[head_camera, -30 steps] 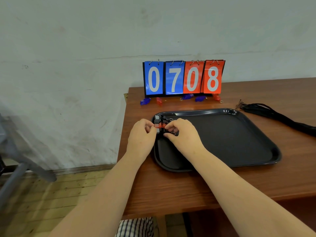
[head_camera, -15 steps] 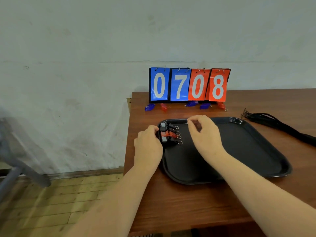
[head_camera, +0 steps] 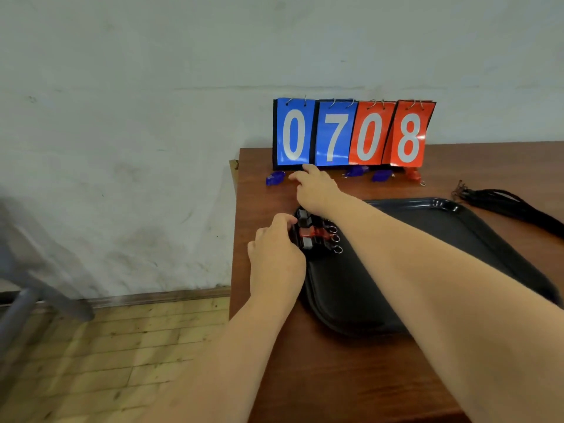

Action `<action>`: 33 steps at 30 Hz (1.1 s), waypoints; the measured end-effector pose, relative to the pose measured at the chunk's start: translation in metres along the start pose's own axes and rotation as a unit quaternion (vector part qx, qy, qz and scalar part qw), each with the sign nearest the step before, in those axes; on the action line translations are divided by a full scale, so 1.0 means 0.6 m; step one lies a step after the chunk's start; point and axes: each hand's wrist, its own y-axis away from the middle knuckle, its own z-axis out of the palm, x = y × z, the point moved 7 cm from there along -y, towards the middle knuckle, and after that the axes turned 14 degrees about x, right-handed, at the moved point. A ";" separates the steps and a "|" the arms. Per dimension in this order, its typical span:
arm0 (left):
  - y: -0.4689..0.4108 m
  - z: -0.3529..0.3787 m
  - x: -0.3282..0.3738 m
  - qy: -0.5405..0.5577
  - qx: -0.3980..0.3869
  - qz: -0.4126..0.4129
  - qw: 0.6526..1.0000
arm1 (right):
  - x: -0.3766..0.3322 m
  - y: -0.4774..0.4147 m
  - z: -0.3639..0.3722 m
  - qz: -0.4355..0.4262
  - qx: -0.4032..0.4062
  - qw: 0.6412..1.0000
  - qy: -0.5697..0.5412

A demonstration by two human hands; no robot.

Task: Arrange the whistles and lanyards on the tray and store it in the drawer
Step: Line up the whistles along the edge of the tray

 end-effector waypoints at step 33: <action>-0.009 0.012 -0.009 0.004 0.008 -0.006 1.000 | 0.083 0.264 -0.085 0.331 -0.015 0.627 -0.705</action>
